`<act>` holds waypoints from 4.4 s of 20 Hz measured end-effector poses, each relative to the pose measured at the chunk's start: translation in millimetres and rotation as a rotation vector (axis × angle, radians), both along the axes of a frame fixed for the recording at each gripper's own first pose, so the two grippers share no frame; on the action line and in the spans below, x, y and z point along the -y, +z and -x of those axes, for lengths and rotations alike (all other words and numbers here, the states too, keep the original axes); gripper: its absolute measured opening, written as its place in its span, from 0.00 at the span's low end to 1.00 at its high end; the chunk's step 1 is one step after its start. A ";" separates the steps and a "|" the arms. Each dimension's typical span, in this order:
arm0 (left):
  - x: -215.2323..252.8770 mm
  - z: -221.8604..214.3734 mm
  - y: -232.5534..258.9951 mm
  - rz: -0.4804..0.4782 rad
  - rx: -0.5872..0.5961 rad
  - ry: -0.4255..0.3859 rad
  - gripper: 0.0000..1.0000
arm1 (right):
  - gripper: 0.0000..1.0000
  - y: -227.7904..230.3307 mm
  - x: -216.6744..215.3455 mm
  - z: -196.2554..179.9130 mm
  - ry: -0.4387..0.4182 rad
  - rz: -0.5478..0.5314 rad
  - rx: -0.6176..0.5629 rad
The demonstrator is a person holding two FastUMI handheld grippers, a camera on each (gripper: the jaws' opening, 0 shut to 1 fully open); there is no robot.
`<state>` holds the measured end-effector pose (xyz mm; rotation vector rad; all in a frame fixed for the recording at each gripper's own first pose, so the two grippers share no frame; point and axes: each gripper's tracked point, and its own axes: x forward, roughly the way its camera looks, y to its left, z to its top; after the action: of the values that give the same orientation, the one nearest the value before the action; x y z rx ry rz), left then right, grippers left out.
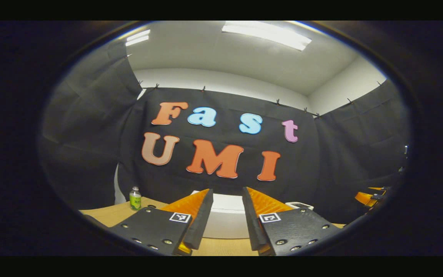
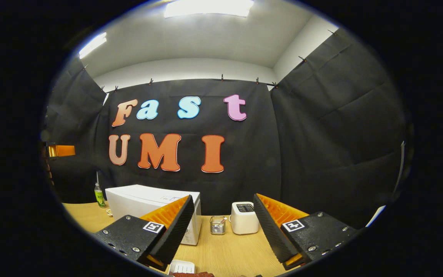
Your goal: Open the microwave oven with the left hand, put the food in, and close the microwave oven.
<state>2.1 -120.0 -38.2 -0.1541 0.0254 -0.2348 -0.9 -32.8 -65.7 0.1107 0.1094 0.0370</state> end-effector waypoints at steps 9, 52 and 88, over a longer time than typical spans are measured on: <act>80.0 -11.8 -79.4 -0.087 -0.121 -0.114 0.66 | 0.96 -29.9 27.8 7.0 -0.033 -0.002 -0.044; 214.0 -99.9 -327.7 -0.165 -0.341 -0.073 0.07 | 0.95 -171.1 31.5 45.7 0.042 -0.097 -0.311; -31.4 110.7 -245.8 -0.212 -0.211 -0.041 0.10 | 0.88 -263.4 -87.3 81.4 0.203 -0.233 -0.653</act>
<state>-108.7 -88.6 -284.0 0.0332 0.2626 -0.2543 -82.2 54.5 -329.1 0.3427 0.7697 0.2170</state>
